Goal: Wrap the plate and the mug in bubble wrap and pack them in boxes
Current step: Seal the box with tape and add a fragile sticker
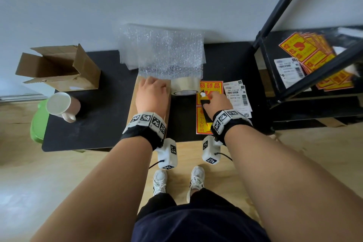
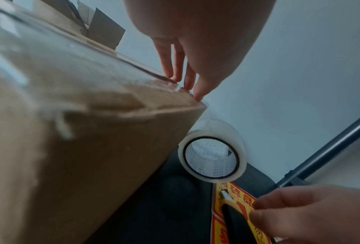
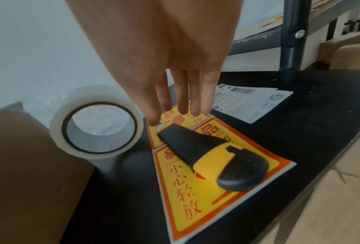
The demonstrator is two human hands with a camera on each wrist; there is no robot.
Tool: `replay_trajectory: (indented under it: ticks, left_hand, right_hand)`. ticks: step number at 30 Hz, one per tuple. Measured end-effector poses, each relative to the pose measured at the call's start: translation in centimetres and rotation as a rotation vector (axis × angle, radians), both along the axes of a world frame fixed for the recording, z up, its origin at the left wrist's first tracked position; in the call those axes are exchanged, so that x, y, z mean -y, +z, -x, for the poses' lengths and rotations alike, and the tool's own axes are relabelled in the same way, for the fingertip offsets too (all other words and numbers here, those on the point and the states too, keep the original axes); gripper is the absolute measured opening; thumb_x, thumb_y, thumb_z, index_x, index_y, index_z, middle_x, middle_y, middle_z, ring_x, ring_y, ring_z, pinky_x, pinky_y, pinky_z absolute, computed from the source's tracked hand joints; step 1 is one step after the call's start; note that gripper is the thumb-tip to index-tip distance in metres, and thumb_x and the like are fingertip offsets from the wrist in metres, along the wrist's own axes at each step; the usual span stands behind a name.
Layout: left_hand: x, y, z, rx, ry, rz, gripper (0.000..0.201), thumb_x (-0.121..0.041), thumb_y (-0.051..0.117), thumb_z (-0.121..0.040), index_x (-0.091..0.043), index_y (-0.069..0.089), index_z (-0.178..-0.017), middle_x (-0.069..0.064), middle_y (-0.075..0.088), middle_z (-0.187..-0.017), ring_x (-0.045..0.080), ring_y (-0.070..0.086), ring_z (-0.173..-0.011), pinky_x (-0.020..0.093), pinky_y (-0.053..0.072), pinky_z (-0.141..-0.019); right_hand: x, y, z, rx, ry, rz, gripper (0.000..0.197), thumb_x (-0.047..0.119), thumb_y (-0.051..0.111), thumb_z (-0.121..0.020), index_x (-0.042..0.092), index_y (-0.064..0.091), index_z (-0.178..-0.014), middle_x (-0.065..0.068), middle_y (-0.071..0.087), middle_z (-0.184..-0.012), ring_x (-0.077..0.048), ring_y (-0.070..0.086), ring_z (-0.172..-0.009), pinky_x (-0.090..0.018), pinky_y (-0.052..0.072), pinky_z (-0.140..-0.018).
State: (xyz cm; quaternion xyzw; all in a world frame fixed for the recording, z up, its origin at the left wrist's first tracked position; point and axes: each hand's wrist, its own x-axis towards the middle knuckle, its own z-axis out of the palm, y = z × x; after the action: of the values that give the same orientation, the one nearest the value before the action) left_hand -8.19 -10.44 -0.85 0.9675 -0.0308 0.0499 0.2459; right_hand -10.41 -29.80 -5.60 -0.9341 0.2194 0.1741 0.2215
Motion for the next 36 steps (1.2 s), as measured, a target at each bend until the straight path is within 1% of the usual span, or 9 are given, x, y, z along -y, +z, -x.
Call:
replay_trajectory:
  ticks: [3, 7, 14, 17, 21, 24, 27, 31, 36]
  left_hand:
    - [0.0, -0.1, 0.1, 0.026, 0.015, 0.027, 0.023, -0.012, 0.053, -0.09, -0.013, 0.074, -0.1, 0.005, 0.064, -0.107, 0.026, 0.05, -0.105, 0.023, 0.031, -0.076]
    - [0.2, -0.4, 0.1, 0.052, 0.005, 0.008, 0.022, -0.009, 0.055, -0.089, -0.012, 0.074, -0.098, 0.006, 0.065, -0.104, 0.027, 0.052, -0.102, 0.023, 0.032, -0.076]
    - [0.1, -0.6, -0.2, 0.044, 0.007, -0.029, 0.021, -0.008, 0.055, -0.088, -0.01, 0.074, -0.095, 0.008, 0.065, -0.102, 0.029, 0.052, -0.102, 0.03, 0.039, -0.08]
    - [-0.1, -0.6, -0.3, 0.015, -0.021, -0.051, 0.021, -0.009, 0.055, -0.087, -0.008, 0.073, -0.096, 0.009, 0.064, -0.103, 0.03, 0.05, -0.104, 0.033, 0.04, -0.083]
    - [-0.5, 0.0, 0.0, -0.006, -0.056, -0.125, 0.023, -0.016, 0.054, -0.091, -0.011, 0.071, -0.106, 0.005, 0.063, -0.116, 0.027, 0.048, -0.112, 0.031, 0.037, -0.082]
    - [-0.8, 0.6, 0.5, 0.018, -0.104, -0.166, 0.026, -0.015, 0.054, -0.091, -0.011, 0.069, -0.111, 0.007, 0.061, -0.123, 0.03, 0.048, -0.117, 0.034, 0.034, -0.095]
    - [-0.8, 0.9, 0.8, 0.025, -0.137, -0.215, 0.026, -0.014, 0.052, -0.092, -0.011, 0.068, -0.113, 0.008, 0.061, -0.126, 0.029, 0.047, -0.123, 0.035, 0.025, -0.103]
    - [-0.7, 0.7, 0.8, -0.015, -0.161, -0.271, 0.032, -0.018, 0.047, -0.095, -0.017, 0.061, -0.124, 0.004, 0.056, -0.133, 0.025, 0.043, -0.129, 0.036, 0.021, -0.108]
    - [-0.7, 0.4, 0.6, -0.068, -0.17, -0.313, 0.036, -0.023, 0.042, -0.098, -0.022, 0.053, -0.132, 0.0, 0.048, -0.143, 0.021, 0.034, -0.137, 0.039, 0.018, -0.113]
  right_hand:
    - [-0.4, -0.5, 0.5, -0.08, 0.051, 0.002, 0.044, 0.027, 0.065, -0.089, 0.013, 0.049, -0.127, -0.012, 0.059, -0.116, -0.032, 0.062, -0.102, -0.039, 0.052, -0.079]
    - [-1.0, -1.2, 1.0, -0.109, 0.067, 0.018, 0.061, 0.021, 0.063, -0.09, 0.015, 0.033, -0.142, -0.014, 0.049, -0.127, -0.034, 0.057, -0.111, -0.046, 0.052, -0.087]
    - [-1.2, -0.7, 0.8, -0.16, 0.108, 0.019, 0.063, 0.016, 0.059, -0.091, 0.015, 0.026, -0.144, -0.016, 0.052, -0.123, -0.034, 0.058, -0.108, -0.045, 0.053, -0.088]
    - [-1.4, 0.4, 0.3, -0.129, -0.017, -0.103, 0.054, 0.022, 0.051, -0.093, 0.018, 0.029, -0.143, -0.015, 0.054, -0.12, -0.034, 0.06, -0.103, -0.046, 0.054, -0.084]
    - [-1.4, 2.3, -1.0, -0.043, -0.181, -0.217, 0.045, 0.017, 0.037, -0.093, 0.018, 0.039, -0.138, -0.011, 0.059, -0.101, -0.027, 0.06, -0.082, -0.035, 0.045, -0.063]
    - [-1.6, 4.1, -1.2, 0.088, -0.213, -0.255, 0.03, 0.025, 0.036, -0.098, 0.016, 0.046, -0.126, -0.003, 0.054, -0.078, -0.02, 0.054, -0.065, -0.03, 0.031, -0.051]
    - [-2.2, 5.7, -1.2, 0.195, -0.139, -0.252, 0.027, 0.026, 0.043, -0.098, 0.018, 0.047, -0.123, -0.004, 0.059, -0.085, -0.027, 0.061, -0.079, -0.031, 0.039, -0.062]
    - [-3.6, 6.6, -1.3, 0.151, 0.054, -0.369, 0.053, 0.023, 0.048, -0.096, 0.028, 0.034, -0.147, -0.003, 0.061, -0.118, -0.025, 0.062, -0.087, -0.039, 0.054, -0.076]
    - [-5.1, 6.0, -0.9, -0.014, 0.111, -0.404, 0.06, 0.023, 0.047, -0.095, 0.03, 0.025, -0.151, -0.012, 0.064, -0.104, -0.029, 0.066, -0.083, -0.039, 0.056, -0.068]
